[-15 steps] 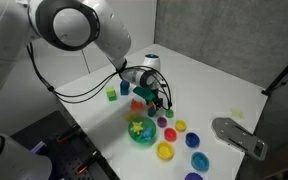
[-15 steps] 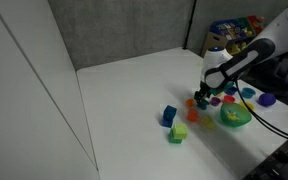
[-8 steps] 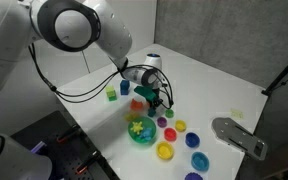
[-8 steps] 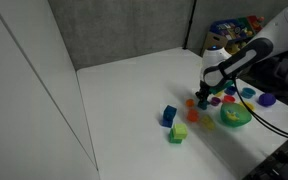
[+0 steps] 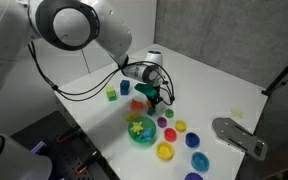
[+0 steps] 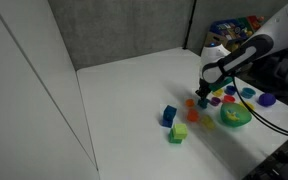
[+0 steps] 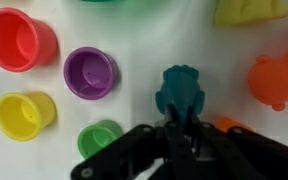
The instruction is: Put the green toy animal in the bowl
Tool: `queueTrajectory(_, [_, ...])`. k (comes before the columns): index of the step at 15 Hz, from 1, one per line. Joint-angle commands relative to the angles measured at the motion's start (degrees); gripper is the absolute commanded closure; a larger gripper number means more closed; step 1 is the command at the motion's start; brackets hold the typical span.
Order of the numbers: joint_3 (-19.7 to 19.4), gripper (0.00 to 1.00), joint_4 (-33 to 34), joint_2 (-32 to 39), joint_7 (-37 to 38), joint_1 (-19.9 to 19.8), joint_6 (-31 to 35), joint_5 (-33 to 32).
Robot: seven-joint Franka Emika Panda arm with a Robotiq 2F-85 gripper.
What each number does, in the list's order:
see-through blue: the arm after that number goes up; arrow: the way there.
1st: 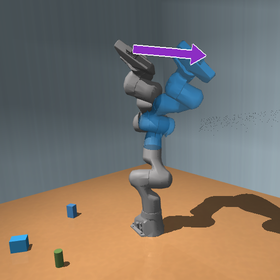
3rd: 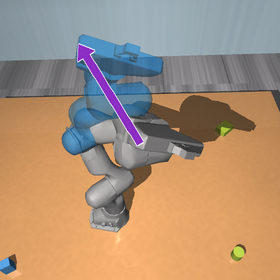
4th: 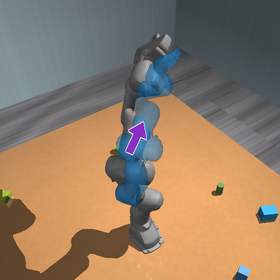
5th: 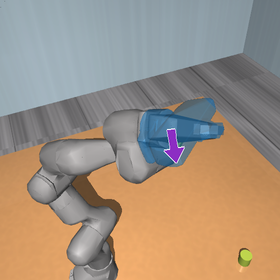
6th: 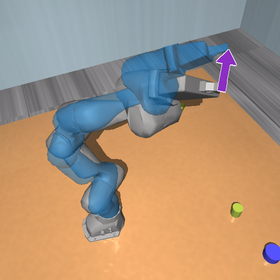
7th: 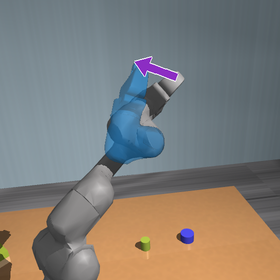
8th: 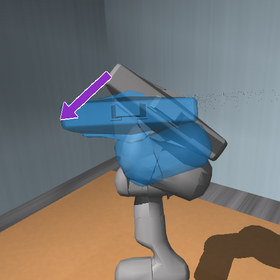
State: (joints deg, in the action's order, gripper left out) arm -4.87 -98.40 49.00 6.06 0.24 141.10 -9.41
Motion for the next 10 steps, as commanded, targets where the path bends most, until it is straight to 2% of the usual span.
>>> queueTrajectory(1, [-0.9,0.95,-0.9,-3.8,-0.4,1.1,-3.3,0.2])
queueTrajectory(6, [-1.6,0.95,-4.1,-10.4,0.4,2.1,-6.5,-0.7])
queueTrajectory(10, [-2.5,0.95,-9.5,-17.3,1.5,3.3,-7.4,-2.4])
